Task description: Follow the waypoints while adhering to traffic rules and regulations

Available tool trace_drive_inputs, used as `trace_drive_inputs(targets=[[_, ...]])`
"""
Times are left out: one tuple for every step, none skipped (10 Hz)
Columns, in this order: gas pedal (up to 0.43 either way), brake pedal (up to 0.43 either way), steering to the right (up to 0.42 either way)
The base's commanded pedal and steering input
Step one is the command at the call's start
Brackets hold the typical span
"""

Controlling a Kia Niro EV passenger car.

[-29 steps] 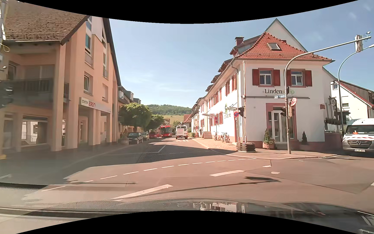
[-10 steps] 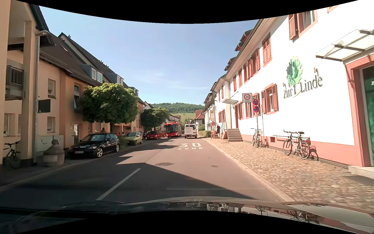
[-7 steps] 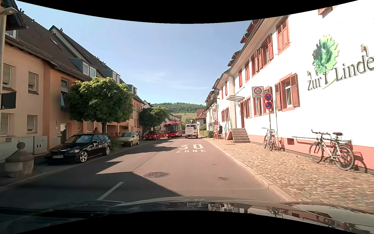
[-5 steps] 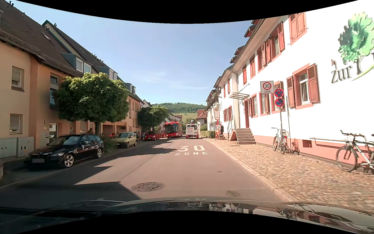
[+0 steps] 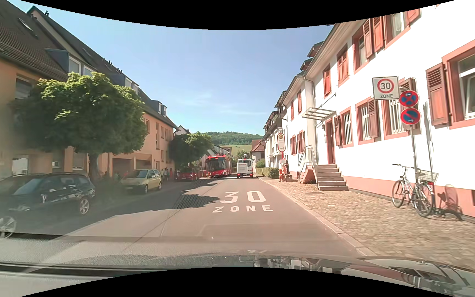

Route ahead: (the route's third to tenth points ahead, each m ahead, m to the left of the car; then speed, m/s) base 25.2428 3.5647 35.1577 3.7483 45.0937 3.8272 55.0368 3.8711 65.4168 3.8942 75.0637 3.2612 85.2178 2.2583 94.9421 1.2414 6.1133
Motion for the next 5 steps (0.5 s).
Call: trace_drive_inputs(targets=[[0.087,0.0,0.0],[0.087,0.0,0.0],[0.087,0.0,0.0],[0.087,0.0,0.0],[0.087,0.0,0.0]])
